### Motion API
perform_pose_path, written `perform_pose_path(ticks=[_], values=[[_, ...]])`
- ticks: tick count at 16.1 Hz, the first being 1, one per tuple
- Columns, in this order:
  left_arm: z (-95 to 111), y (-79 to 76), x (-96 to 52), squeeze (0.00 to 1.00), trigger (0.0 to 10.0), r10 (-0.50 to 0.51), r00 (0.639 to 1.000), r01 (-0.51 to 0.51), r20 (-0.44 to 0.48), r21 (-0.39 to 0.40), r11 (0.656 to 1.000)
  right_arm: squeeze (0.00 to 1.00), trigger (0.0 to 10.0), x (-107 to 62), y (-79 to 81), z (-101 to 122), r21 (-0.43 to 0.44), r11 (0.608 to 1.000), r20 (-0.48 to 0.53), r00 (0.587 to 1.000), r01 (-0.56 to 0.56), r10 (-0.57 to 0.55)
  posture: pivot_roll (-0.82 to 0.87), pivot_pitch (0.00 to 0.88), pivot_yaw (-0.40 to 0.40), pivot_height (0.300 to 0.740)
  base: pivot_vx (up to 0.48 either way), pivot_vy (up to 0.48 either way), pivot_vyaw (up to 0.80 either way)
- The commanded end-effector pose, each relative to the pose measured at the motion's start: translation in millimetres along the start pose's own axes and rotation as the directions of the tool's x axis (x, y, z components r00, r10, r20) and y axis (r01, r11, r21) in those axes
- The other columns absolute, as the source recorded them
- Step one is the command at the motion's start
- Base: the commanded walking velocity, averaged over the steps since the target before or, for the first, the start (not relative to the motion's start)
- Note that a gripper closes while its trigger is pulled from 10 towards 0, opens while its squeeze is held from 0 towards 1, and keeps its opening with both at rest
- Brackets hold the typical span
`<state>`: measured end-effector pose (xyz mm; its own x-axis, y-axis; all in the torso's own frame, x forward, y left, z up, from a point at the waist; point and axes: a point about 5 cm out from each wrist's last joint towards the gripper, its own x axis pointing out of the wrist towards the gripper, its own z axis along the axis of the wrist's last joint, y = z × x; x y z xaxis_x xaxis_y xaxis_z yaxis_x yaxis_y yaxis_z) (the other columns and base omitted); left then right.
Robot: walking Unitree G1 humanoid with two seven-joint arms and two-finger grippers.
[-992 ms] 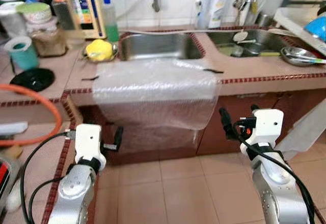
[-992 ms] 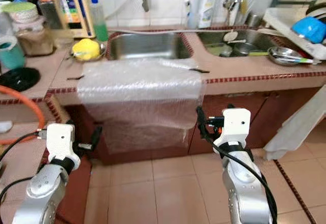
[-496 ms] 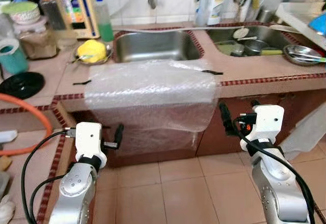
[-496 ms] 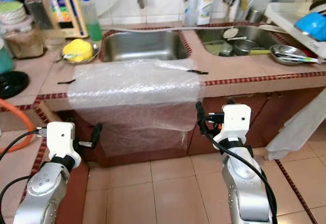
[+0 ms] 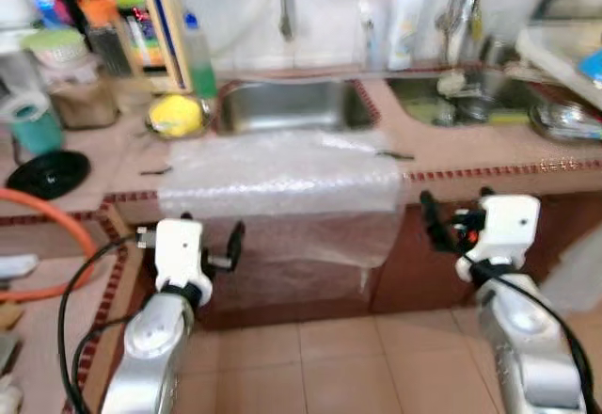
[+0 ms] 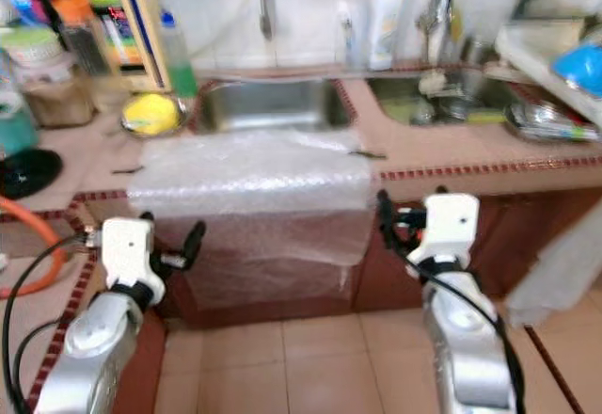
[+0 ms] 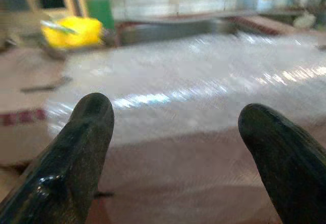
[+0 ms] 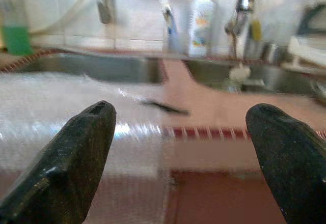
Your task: Kitchen organization
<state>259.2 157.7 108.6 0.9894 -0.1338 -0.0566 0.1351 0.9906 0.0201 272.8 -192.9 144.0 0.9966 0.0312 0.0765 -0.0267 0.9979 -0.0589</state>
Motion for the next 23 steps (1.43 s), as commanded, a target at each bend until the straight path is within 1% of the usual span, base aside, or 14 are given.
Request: perform_pose_path(ticks=[1, 7, 10, 12, 16, 23], values=[[4.5, 8.7, -1.1, 0.0, 10.0, 0.025, 1.0, -0.025, 0.012, 0.018, 1.0, 0.0, 10.0, 2.3, 8.3, 3.0, 0.014, 1.0, 0.015, 1.0, -0.025, 0.024, 0.03, 0.0, 0.023, 0.74, 0.352, 0.0, 0.0], [4.4, 8.5, 0.6, 0.0, 10.0, 0.02, 1.0, -0.021, 0.012, 0.022, 1.0, 0.0, 10.0, 2.7, 7.9, 2.9, 0.013, 1.0, 0.019, 1.0, -0.019, 0.019, 0.02, 0.0, 0.032, 0.74, 0.362, 0.0, 0.0], [5.5, 8.7, 3.6, 0.0, 10.0, 0.042, 0.999, -0.042, 0.022, 0.012, 0.999, 0.0, 10.0, 2.3, 6.6, 3.1, 0.009, 1.0, 0.02, 1.0, -0.014, 0.013, 0.02, 0.0, 0.032, 0.74, 0.0, 0.0, 0.0], [6.7, 7.7, 5.9, 0.0, 10.0, 0.035, 0.999, -0.036, 0.029, 0.006, 0.999, 0.0, 10.0, 2.0, 5.9, 4.3, 0.008, 1.0, 0.023, 1.0, -0.011, 0.011, 0.01, 0.0, 0.033, 0.74, 0.0, 0.0, 0.0], [6.5, 5.8, 7.8, 0.0, 10.0, 0.03, 0.999, -0.029, 0.025, -0.018, 0.999, 0.0, 10.0, 3.3, 5.1, 5.5, 0.005, 1.0, 0.029, 1.0, -0.01, 0.01, 0.01, 0.0, 0.033, 0.74, 0.0, -0.441, 0.0], [4.7, 5.7, 9.0, 0.0, 10.0, 0.033, 0.999, -0.032, 0.016, -0.02, 0.999, 0.0, 10.0, 4.2, 5.4, 5.7, 0.004, 1.0, 0.031, 0.999, -0.012, 0.012, 0.01, 0.0, 0.033, 0.74, 0.0, -0.461, 0.0]])
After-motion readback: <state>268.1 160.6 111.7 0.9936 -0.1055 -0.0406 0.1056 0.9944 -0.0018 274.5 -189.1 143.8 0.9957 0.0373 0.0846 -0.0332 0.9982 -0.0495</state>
